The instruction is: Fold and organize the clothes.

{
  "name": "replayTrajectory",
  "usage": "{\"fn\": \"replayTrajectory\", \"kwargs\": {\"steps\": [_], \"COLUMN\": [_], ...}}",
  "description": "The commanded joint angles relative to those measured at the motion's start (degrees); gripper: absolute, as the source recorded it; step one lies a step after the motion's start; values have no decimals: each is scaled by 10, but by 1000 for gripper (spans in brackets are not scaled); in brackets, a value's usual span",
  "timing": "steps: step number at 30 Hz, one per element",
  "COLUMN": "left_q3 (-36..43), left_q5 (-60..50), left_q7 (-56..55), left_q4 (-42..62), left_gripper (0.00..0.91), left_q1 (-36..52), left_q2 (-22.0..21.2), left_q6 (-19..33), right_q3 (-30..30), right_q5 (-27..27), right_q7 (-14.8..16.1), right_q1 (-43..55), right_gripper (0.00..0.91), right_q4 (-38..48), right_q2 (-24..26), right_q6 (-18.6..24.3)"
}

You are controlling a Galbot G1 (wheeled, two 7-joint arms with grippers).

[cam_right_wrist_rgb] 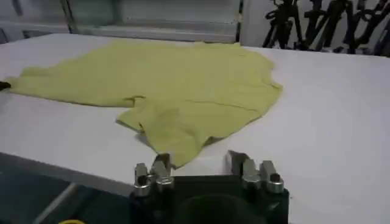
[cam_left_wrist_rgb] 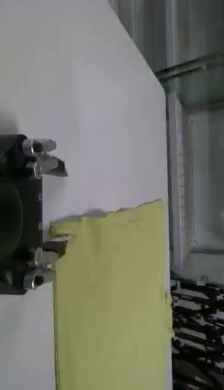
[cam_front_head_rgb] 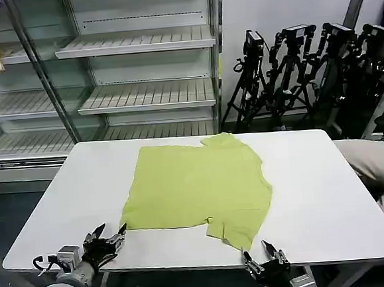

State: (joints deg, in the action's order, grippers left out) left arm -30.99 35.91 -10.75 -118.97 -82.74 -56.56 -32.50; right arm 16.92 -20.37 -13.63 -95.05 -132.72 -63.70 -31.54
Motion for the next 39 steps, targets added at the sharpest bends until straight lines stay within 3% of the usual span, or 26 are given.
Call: {"fn": "replayTrajectory", "kwargs": {"steps": [1, 7, 13, 18, 24, 30, 39], "left_q3": [6, 9, 13, 15, 13, 38, 88], "left_q5": [7, 6, 1, -3, 16, 42, 41], "left_q7": [-2, 3, 7, 7, -3, -9, -11], "left_q4": [3, -2, -6, -27, -26, 19, 95], "left_gripper": [10, 0, 0, 0, 0, 0, 0], "left_q1": [1, -1, -3, 9, 76, 151, 245], "left_q2": [-1, -3, -10, -16, -5, -6, -35], "left_q6": [-6, -6, -5, -4, -5, -2, 6], "right_q3": [-5, -1, 2, 15, 52, 72, 56], "right_q5": [-14, -19, -60, -44, -37, -66, -60], "right_q7": [-3, 24, 38, 47, 50, 53, 79], "right_q1": [-1, 2, 12, 23, 73, 173, 282], "right_gripper": [0, 0, 0, 0, 0, 0, 0], "right_q4": [3, 6, 8, 0, -20, 20, 137], "right_q2": [-4, 5, 5, 5, 3, -14, -12], "right_q6": [-13, -8, -4, 32, 36, 20, 21]}}
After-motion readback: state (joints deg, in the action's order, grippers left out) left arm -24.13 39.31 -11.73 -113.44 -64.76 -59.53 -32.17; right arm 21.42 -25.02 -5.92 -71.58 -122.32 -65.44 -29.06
